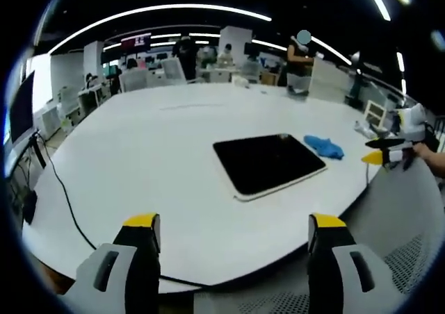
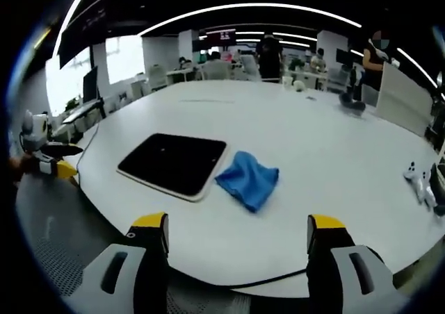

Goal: Wipe the mirror surface with the cleaning cloth until all visible marks leave the cleaned area.

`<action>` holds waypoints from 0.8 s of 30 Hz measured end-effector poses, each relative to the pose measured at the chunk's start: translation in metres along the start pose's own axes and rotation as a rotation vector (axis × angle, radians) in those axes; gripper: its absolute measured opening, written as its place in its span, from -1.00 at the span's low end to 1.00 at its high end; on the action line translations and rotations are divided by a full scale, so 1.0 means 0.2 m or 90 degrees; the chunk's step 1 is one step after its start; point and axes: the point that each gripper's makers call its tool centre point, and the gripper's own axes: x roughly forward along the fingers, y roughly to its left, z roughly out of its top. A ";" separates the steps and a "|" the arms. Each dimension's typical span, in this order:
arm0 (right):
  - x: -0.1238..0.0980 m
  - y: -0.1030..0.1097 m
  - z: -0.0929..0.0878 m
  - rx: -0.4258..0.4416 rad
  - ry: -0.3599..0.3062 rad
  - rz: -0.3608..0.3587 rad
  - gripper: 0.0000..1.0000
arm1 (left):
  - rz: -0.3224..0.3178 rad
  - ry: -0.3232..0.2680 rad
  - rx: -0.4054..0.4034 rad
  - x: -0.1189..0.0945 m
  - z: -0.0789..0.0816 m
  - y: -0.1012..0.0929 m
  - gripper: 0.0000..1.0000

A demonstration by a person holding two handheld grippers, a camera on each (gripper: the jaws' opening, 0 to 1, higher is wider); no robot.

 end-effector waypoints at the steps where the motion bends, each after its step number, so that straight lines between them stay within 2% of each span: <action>1: 0.00 0.01 0.00 -0.003 -0.002 0.004 0.60 | 0.001 0.000 0.003 0.00 0.00 0.00 0.76; 11: 0.01 0.03 0.00 0.006 0.000 0.022 0.47 | 0.000 -0.008 -0.004 0.00 0.01 0.00 0.76; 14: 0.01 0.03 -0.01 0.014 0.007 0.019 0.49 | -0.021 -0.005 0.007 0.00 0.01 -0.03 0.71; 17: 0.01 0.03 -0.01 0.018 0.007 0.019 0.48 | -0.018 -0.018 0.006 0.00 0.02 -0.02 0.71; 24: 0.00 0.04 -0.02 0.003 0.030 0.022 0.39 | -0.006 -0.019 -0.010 -0.01 0.01 0.00 0.68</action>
